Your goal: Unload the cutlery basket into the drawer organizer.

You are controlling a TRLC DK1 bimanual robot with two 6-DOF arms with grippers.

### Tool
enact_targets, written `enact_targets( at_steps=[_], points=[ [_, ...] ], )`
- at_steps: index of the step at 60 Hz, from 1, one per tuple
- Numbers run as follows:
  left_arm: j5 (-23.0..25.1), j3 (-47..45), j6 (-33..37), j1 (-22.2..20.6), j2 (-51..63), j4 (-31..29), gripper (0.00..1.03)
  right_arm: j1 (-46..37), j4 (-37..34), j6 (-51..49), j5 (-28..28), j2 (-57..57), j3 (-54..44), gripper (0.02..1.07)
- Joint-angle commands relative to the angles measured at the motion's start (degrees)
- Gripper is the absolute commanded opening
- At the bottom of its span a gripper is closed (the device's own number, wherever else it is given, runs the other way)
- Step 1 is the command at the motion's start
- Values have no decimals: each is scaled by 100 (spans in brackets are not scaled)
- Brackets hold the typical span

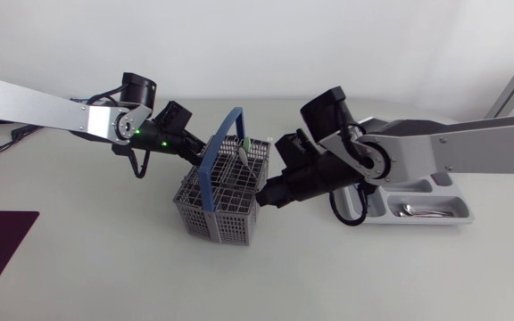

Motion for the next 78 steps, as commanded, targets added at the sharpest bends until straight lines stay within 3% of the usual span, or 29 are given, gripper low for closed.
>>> enact_targets(
  at_steps=[1,18,41,56,66,78],
  points=[
    [73,-29,24,231,-278,-291,26,-248,67,-117,40,-282,-17,8],
    [73,-1260,885,530,-1790,-765,26,-1013,278,-275,102,307,633,8],
    [416,-2578,2151,363,-3372,-2013,26,-1566,621,-187,49,2056,2189,8],
    [600,-2754,2564,-7,-3548,-2628,26,-1540,252,-73,-241,2935,3340,8],
    [609,-2956,2626,-314,-3504,-2646,26,-1496,-100,-64,-452,3366,3929,8],
    [618,-2850,2634,-305,-3029,-2470,26,-1338,-311,-55,-698,3480,4149,8]
  ],
)
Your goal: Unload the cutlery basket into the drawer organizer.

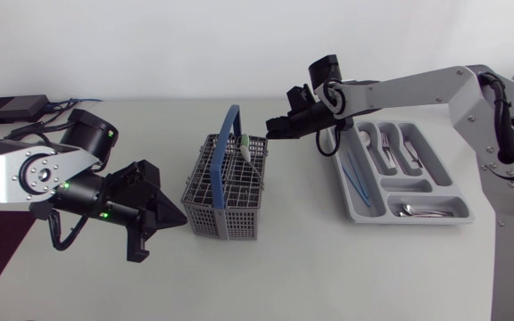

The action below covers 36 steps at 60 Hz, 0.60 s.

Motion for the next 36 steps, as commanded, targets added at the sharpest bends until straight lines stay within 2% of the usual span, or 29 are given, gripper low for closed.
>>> enact_targets(
  at_steps=[1,17,36],
  points=[
    [69,-26,162,23,289,57,26,131,-154,87,-117,147,155,8],
    [69,-18,153,207,385,267,26,289,-189,8,-319,-249,-425,8],
    [95,-88,320,858,157,303,26,500,-31,-54,-301,-1198,-1550,8]
  ],
)
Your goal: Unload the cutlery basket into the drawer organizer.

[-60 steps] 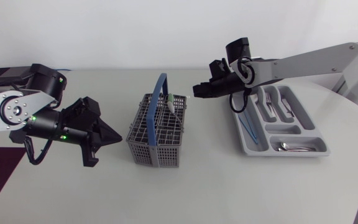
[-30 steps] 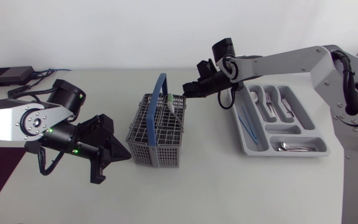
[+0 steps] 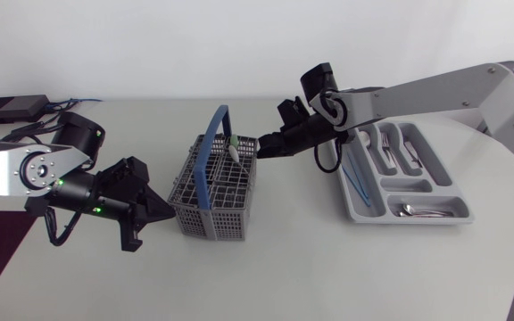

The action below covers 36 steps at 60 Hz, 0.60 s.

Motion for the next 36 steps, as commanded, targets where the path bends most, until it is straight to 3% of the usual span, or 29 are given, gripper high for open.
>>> enact_targets(
  at_steps=[1,12,36],
  points=[
    [91,-88,213,239,-119,49,26,59,70,-36,7,-293,-269,8],
    [170,-290,266,310,-496,-12,26,-82,79,25,201,-223,30,8],
    [205,-492,284,186,-927,-276,26,-64,44,368,464,1025,1577,8]
  ],
)
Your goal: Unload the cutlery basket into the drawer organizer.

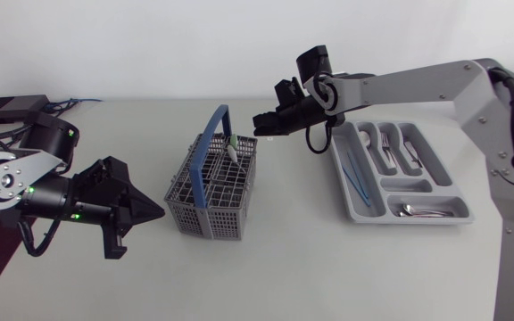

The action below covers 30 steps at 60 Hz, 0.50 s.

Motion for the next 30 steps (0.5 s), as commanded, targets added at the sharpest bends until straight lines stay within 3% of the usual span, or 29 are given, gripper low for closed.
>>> enact_targets(
  at_steps=[1,14,30],
  points=[
    [94,-142,196,-30,-57,-84,26,3,-85,178,38,381,364,8],
    [94,-63,196,-162,163,-31,26,-5,-683,187,-243,1084,1366,8],
    [103,104,214,-65,549,136,26,21,-964,-112,-700,811,935,8]
  ],
)
